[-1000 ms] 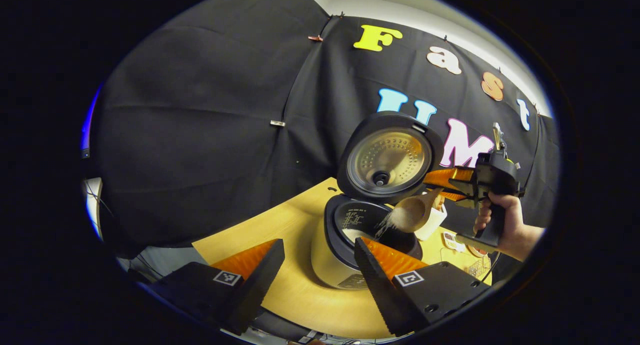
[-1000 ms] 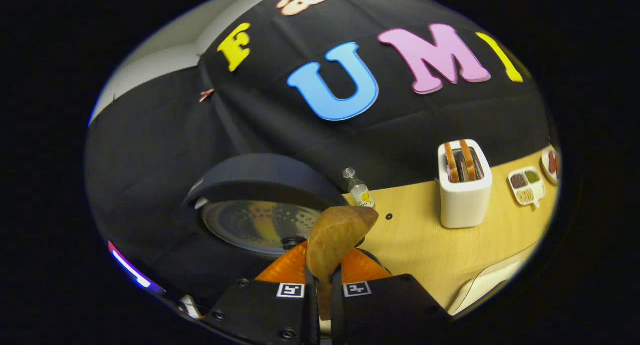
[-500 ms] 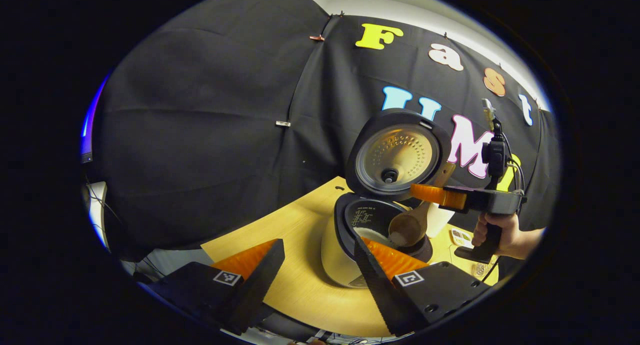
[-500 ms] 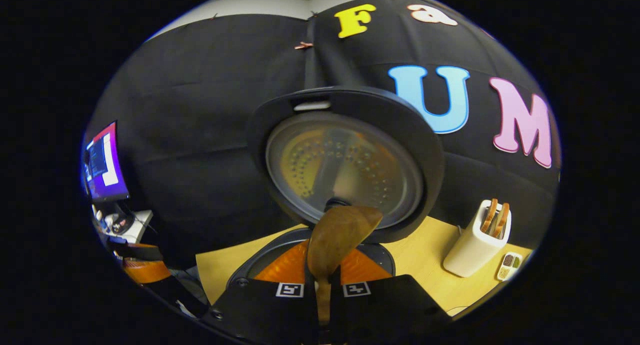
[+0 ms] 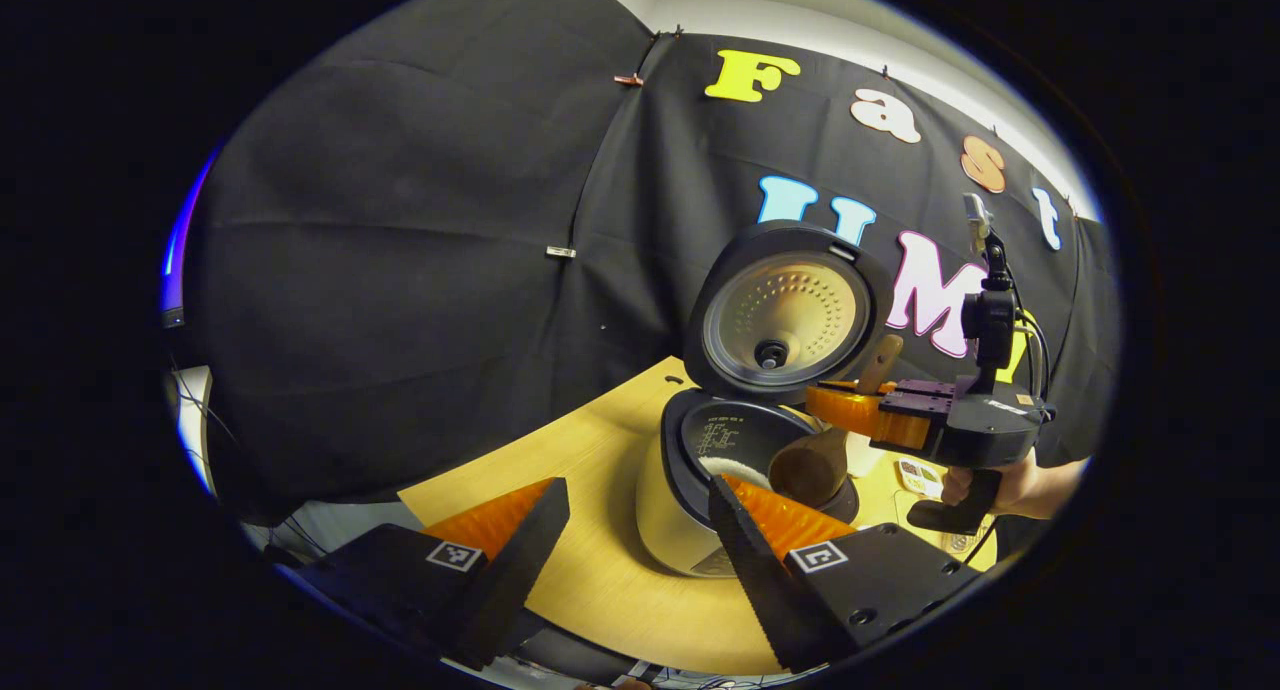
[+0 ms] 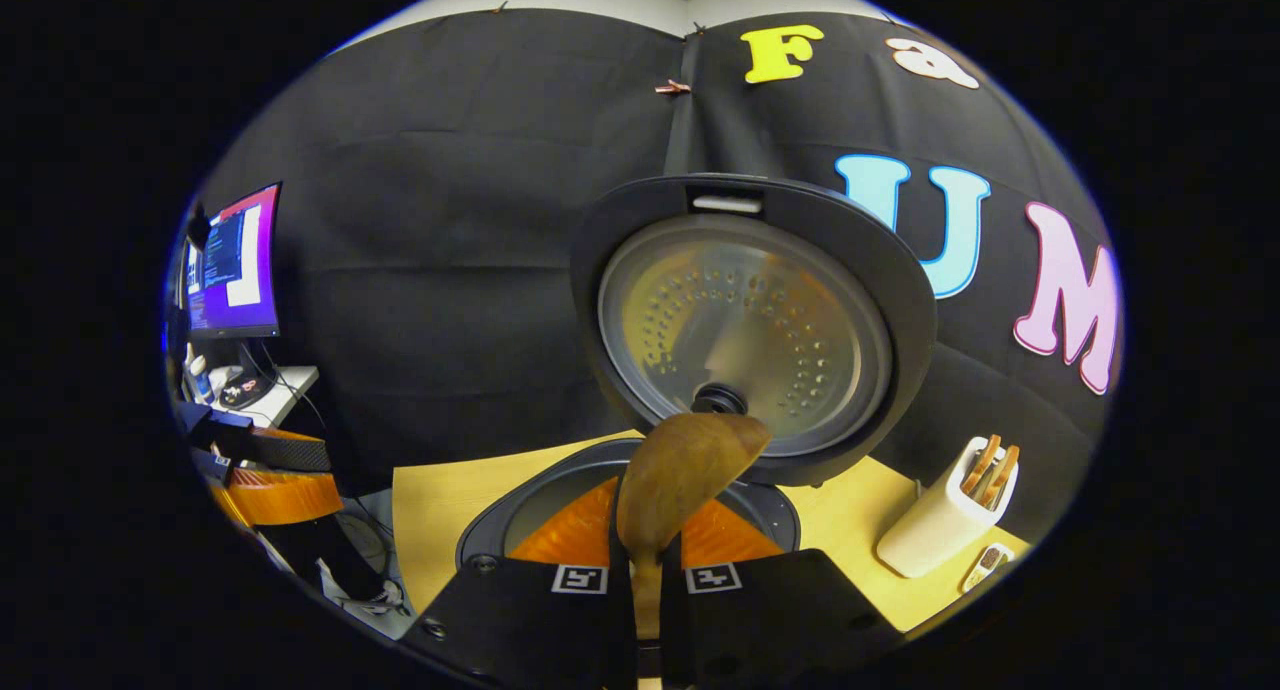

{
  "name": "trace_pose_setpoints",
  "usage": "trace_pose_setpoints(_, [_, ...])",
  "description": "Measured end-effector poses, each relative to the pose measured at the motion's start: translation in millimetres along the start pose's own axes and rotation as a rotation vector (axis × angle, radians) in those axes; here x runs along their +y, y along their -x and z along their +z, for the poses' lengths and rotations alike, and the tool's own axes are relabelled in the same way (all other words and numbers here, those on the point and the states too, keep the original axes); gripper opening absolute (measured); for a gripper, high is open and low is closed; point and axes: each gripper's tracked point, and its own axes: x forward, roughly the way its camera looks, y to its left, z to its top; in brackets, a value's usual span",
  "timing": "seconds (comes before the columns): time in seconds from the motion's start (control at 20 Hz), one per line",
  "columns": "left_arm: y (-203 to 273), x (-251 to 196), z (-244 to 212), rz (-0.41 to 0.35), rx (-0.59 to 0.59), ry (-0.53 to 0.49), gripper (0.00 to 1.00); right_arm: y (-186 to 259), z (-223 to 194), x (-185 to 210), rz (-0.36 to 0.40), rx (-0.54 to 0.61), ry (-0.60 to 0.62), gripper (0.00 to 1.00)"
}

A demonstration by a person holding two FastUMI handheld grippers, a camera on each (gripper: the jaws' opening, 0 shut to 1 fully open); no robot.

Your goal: Close the left gripper, press the button to open the rice cooker; take a wooden spoon from the chopstick holder with the right hand, scoop a spoonful of rice and pour it into the rice cooker, then put the wooden spoon back into the chopstick holder.

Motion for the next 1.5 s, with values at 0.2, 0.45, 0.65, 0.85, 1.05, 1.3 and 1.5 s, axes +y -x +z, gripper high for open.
trace_pose_setpoints(0.2, [6,-6,-3,-0.006,0.000,-0.009,0.95,5,2,10,0.020,-0.011,0.031,0.14])
trace_pose_setpoints(0.45, [13,-11,-5,-0.014,-0.002,0.002,0.95,10,4,22,0.047,-0.019,0.069,0.18])
trace_pose_setpoints(0.65, [13,-14,-7,-0.017,-0.002,0.009,0.95,10,-7,27,0.049,0.031,0.046,0.14])
trace_pose_setpoints(0.85, [15,-14,-4,-0.019,-0.009,0.011,0.95,16,9,3,-0.025,-0.004,-0.086,0.14])
trace_pose_setpoints(1.05, [11,-21,-1,-0.035,-0.006,0.015,0.95,33,28,-36,-0.115,-0.056,-0.234,0.13])
trace_pose_setpoints(1.3, [3,-46,9,-0.089,-0.021,-0.005,0.95,88,29,-113,-0.296,-0.117,-0.442,0.09])
trace_pose_setpoints(1.5, [-6,-75,14,-0.153,-0.022,-0.031,0.95,157,0,-183,-0.464,-0.124,-0.621,0.13])
